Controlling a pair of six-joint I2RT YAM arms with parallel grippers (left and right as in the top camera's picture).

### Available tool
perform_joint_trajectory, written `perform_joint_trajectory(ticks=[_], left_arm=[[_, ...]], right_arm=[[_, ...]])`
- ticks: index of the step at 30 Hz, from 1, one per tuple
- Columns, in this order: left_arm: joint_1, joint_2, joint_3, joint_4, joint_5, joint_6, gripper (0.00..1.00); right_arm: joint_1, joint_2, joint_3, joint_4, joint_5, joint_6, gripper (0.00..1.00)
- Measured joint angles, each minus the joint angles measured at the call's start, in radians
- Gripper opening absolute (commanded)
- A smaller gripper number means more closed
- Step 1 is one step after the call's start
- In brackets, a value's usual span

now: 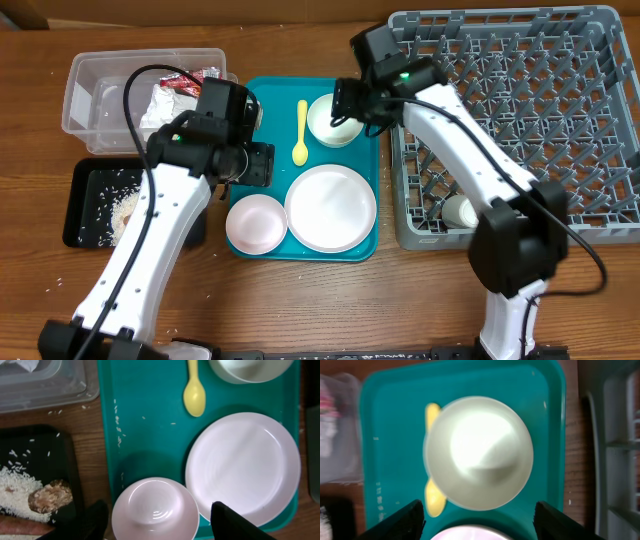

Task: Sort waste into correct bins and load items into the dishwasher
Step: 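Grasp the white bowl rim with the right gripper and lift it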

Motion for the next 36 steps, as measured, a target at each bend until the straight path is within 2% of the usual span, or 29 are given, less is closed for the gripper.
perform_joint_trajectory(ticks=[9, 14, 30, 36], left_arm=[[0.019, 0.019, 0.001, 0.026, -0.056, -0.068, 0.7], [0.056, 0.019, 0.002, 0.031, -0.057, -0.07, 0.7], [0.259, 0.019, 0.152, 0.08, -0.065, -0.074, 0.76], [0.304, 0.019, 0.154, 0.067, -0.073, -0.074, 0.76]], right_arm=[[0.0, 0.147, 0.0, -0.007, 0.024, 0.081, 0.5], [0.0, 0.196, 0.0, -0.008, 0.032, 0.106, 0.34], [-0.007, 0.224, 0.0, -0.027, 0.041, 0.113, 0.31], [-0.007, 0.217, 0.0, -0.026, 0.051, 0.097, 0.17]])
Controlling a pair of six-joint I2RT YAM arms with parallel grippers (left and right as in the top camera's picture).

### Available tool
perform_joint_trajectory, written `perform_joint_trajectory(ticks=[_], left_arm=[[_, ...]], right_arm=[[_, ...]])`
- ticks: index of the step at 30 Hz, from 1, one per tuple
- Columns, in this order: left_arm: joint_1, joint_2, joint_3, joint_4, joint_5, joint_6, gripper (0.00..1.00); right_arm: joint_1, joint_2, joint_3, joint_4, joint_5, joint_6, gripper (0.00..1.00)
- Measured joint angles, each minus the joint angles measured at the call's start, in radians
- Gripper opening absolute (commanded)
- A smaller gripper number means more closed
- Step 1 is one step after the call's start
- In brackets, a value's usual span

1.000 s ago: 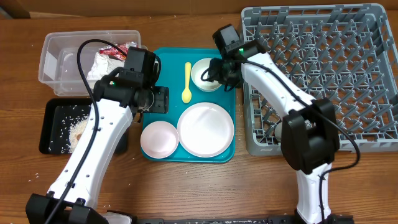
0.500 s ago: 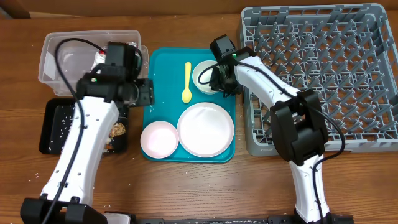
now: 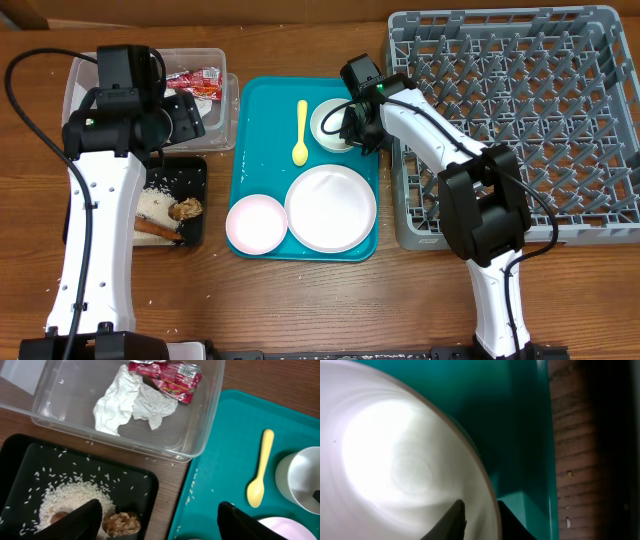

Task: Sort waste into correct bins and load items into the dishwasher
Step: 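Grasp the white bowl rim with the right gripper and lift it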

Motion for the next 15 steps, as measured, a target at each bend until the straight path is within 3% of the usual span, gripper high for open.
perform_joint_trajectory(ticks=[3, 6, 10, 15], left_arm=[[0.002, 0.0, 0.0, 0.0, -0.012, 0.0, 0.77], [0.002, 0.0, 0.0, 0.0, -0.027, 0.0, 0.8], [0.002, 0.0, 0.0, 0.001, -0.038, -0.001, 0.99], [0.002, 0.0, 0.0, 0.001, -0.082, 0.0, 1.0]], right_arm=[[0.0, 0.0, 0.0, 0.001, 0.004, 0.005, 0.04], [0.0, -0.003, 0.0, -0.001, 0.007, 0.001, 0.04], [0.0, -0.017, 0.001, -0.02, 0.008, -0.005, 0.04], [0.0, -0.059, 0.077, -0.079, 0.004, -0.051, 0.04]])
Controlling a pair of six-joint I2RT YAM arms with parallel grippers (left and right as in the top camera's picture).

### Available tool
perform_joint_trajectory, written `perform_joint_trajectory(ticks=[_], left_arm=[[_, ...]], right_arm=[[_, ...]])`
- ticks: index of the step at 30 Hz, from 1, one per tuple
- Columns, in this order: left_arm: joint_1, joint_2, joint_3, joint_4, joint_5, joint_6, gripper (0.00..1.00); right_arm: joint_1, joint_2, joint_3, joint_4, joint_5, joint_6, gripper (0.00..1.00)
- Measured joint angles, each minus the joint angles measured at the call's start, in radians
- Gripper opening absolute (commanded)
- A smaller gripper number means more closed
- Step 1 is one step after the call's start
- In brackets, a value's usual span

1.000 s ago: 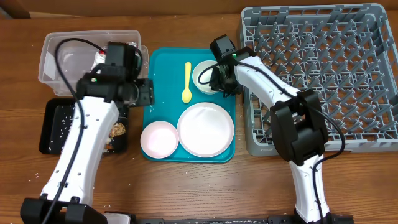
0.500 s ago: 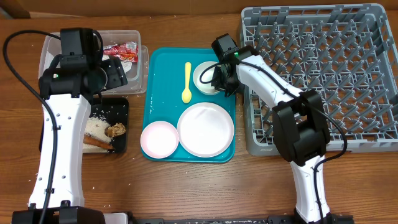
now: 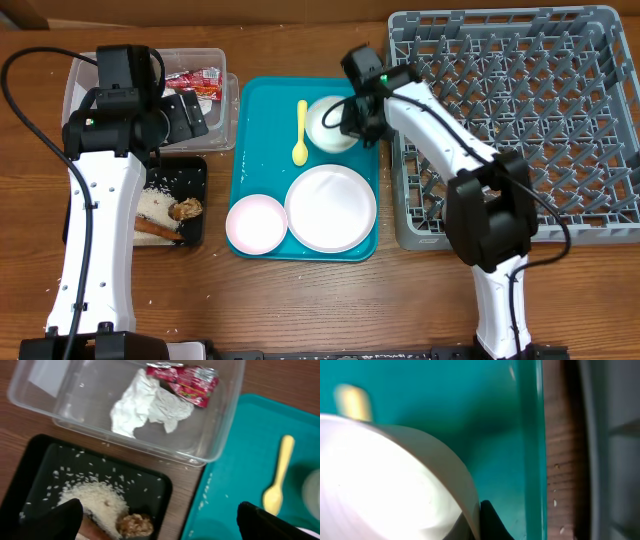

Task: Sort waste into correct bins and load items into the dishwasher
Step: 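Grasp the white bowl rim with the right gripper and lift it, then lower the white bowl into the dish rack and open the right gripper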

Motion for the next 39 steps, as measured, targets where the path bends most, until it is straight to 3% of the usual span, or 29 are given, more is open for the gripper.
perform_joint_trajectory(ticks=[6, 10, 16, 20, 30, 39], left_arm=[[0.0, 0.0, 0.0, 0.012, -0.171, 0.0, 1.0], [0.0, 0.0, 0.0, 0.023, -0.208, 0.0, 1.0], [0.001, 0.0, 0.0, 0.037, -0.06, 0.0, 1.0], [0.001, 0.0, 0.0, 0.037, 0.074, 0.0, 1.0], [0.001, 0.0, 0.0, 0.037, 0.168, 0.0, 1.0], [0.001, 0.0, 0.0, 0.037, 0.175, 0.0, 1.0]], right_arm=[[-0.003, -0.132, 0.186, -0.096, 0.057, -0.053, 0.04], [-0.019, -0.262, 0.256, -0.101, 0.257, -0.063, 0.04], [-0.043, -0.335, 0.273, -0.071, 0.772, -0.072, 0.04], [-0.057, -0.289, 0.25, 0.045, 0.996, -0.103, 0.04], [-0.097, -0.102, 0.233, 0.396, 1.088, -0.443, 0.04], [-0.11, -0.014, 0.229, 0.413, 1.096, -0.602, 0.04]])
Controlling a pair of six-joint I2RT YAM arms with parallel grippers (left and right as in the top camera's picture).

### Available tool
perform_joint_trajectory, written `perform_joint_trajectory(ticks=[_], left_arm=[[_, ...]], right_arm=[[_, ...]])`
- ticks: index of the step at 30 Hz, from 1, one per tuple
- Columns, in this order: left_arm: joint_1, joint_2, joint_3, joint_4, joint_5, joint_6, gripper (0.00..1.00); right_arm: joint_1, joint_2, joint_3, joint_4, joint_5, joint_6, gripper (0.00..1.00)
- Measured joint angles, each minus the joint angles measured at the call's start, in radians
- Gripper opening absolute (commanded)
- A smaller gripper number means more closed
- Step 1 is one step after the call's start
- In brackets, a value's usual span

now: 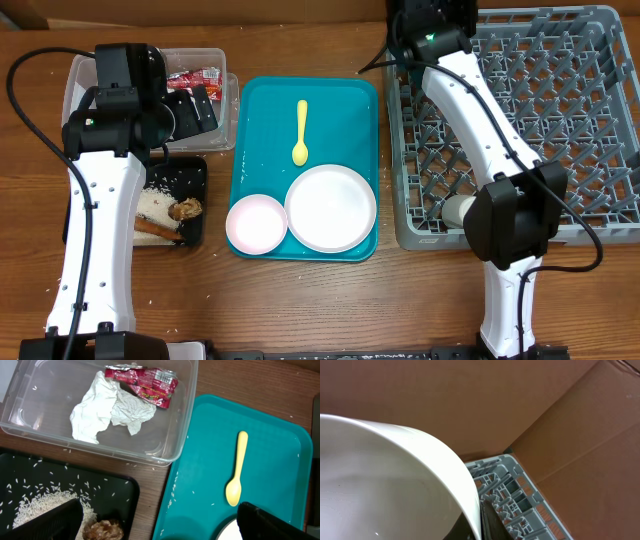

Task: Sort waste into correct bins and load items into the dishwasher
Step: 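Lower the white bowl into the dish rack and open the right gripper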

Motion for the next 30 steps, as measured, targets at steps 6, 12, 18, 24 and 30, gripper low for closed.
perform_joint_trajectory(ticks=[6, 12, 18, 24, 30], left_arm=[[0.0, 0.0, 0.0, 0.0, 0.0, 0.0, 0.99], [0.0, 0.0, 0.0, 0.0, 0.0, 0.0, 1.0], [0.0, 0.0, 0.0, 0.0, 0.0, 0.0, 1.0], [0.0, 0.0, 0.0, 0.0, 0.0, 0.0, 1.0], [0.0, 0.0, 0.0, 0.0, 0.0, 0.0, 1.0]], right_arm=[[-0.004, 0.056, 0.0, 0.0, 0.019, -0.037, 0.04], [-0.023, 0.134, -0.001, 0.015, 0.049, -0.054, 0.04], [-0.05, 0.163, -0.001, 0.039, 0.063, -0.055, 0.04], [-0.066, 0.165, -0.001, 0.037, 0.04, -0.055, 0.04], [-0.061, 0.165, -0.006, 0.024, 0.012, -0.054, 0.04]])
